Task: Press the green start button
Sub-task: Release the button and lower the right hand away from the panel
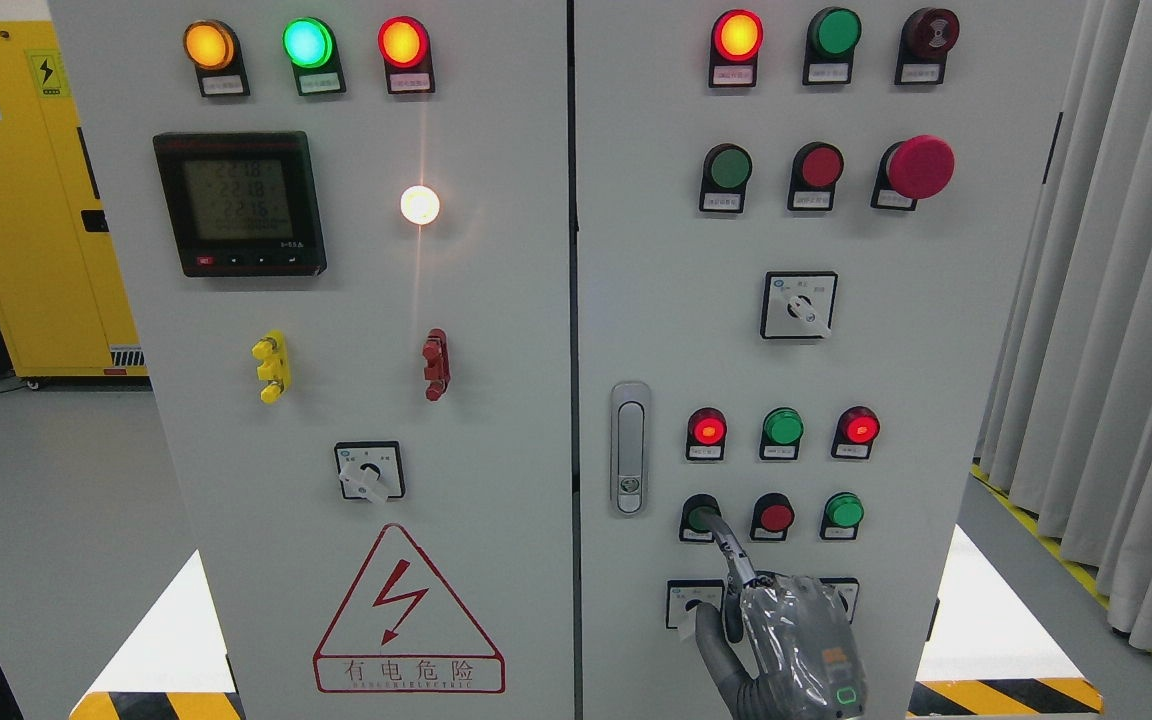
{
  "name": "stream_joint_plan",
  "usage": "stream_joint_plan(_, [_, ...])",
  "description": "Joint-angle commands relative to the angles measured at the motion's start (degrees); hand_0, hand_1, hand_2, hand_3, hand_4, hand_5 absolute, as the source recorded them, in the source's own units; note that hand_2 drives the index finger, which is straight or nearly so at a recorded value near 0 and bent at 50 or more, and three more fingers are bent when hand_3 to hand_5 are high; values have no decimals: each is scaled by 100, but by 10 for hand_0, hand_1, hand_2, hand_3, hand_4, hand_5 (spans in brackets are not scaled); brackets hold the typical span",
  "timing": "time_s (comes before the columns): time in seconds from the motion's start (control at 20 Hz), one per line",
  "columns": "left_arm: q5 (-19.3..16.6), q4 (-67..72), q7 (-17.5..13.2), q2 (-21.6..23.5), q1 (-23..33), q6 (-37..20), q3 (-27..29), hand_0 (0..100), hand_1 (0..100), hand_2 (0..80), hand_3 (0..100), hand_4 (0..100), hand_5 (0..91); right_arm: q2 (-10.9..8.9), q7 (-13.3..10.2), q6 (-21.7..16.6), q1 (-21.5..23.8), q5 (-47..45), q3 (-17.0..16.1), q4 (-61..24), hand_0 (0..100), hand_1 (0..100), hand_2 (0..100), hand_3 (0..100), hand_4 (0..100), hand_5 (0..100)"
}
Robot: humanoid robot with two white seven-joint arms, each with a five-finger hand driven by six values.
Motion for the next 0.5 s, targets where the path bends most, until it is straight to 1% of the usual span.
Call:
stream_joint_plan(0.0, [0,0,-4,1,0,1,1,120,556,0,0,0,0,20,-78,-35,161,-3,33,-303,793,871,0,909,903,1000])
stream_joint_plan(0.25, [0,0,-4,1,0,1,1,120,556,0,0,0,0,38,-131,-79,398,-56,156,-487,830,866,0,911,906,1000])
stream_joint_plan(0.35, [0,0,-4,1,0,1,-8,120,556,0,0,0,0,108,-122,-105,486,-562,314,-575,857,860,0,897,919,1000])
stream_joint_plan(0.4, [0,0,-4,1,0,1,1,120,556,0,0,0,0,108,-104,-97,556,-940,428,-663,865,856,0,884,915,992])
stream_joint_plan(0.45, [0,0,-4,1,0,1,1,120,556,0,0,0,0,108,-96,-88,643,-1231,533,-759,826,837,11,855,891,954])
